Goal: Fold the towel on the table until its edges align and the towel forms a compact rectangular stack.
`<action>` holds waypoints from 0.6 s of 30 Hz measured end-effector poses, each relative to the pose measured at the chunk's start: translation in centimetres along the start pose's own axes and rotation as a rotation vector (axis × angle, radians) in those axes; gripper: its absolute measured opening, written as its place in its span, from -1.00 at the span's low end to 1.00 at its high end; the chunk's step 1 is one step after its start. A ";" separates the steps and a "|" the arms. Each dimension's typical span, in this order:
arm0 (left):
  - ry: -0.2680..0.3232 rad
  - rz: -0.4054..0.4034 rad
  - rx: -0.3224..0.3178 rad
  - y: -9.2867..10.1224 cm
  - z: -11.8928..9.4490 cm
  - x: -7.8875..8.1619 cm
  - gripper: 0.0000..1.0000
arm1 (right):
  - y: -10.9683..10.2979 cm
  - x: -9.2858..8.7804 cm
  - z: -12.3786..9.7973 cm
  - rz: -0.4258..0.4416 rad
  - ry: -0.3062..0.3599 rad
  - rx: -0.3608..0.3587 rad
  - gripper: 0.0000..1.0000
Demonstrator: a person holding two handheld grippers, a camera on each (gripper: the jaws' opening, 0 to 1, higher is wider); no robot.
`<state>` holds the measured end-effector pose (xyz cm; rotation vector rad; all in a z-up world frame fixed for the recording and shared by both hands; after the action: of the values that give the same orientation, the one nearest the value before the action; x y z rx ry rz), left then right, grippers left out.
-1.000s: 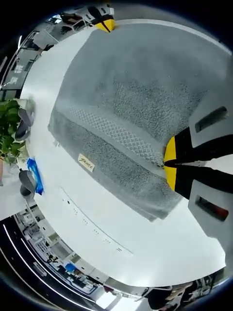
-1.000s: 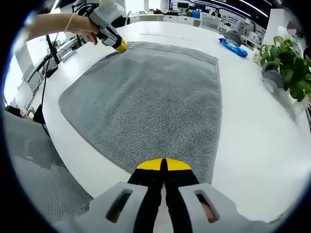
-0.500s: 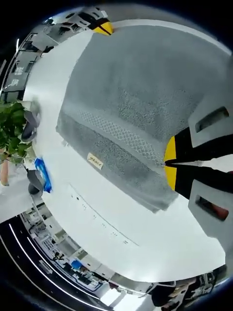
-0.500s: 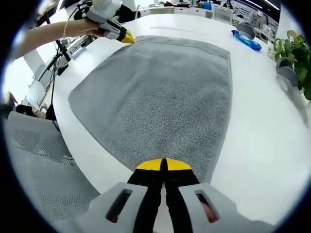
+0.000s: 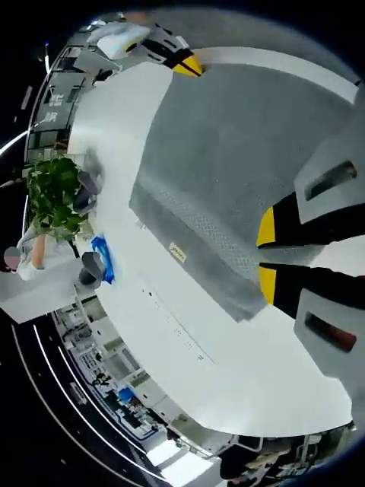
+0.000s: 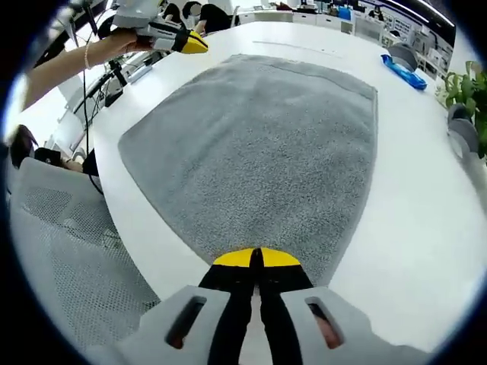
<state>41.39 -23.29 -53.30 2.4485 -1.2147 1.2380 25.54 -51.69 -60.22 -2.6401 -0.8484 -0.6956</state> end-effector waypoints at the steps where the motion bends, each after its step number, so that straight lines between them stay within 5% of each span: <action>1: 0.009 0.000 -0.018 0.7 -0.5 -0.2 -0.81 | 0.0 0.0 0.0 -0.016 0.001 0.001 -1.00; 10: 0.037 -0.041 -0.162 6.7 -3.8 -2.5 -0.61 | -0.5 -0.2 -0.1 -0.131 0.016 0.025 -0.91; 18: -0.052 -0.023 -0.252 10.6 -4.7 -6.2 -0.51 | -1.4 -0.2 -0.3 -0.126 0.008 0.128 -0.53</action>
<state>28.87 -24.49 -57.04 2.3164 -1.2662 0.9550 24.43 -50.84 -59.93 -2.4866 -1.0292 -0.6584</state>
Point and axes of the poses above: the point that each gripper's makers call its tool centre point, and the gripper's own axes: z roughly forward along the fingers, y roughly to its right, x roughly out of its top, the point moved 7 cm from there along -z, roughly backward along the fingers, and after that the axes turned 3 degrees about y, right-handed, at the moved point
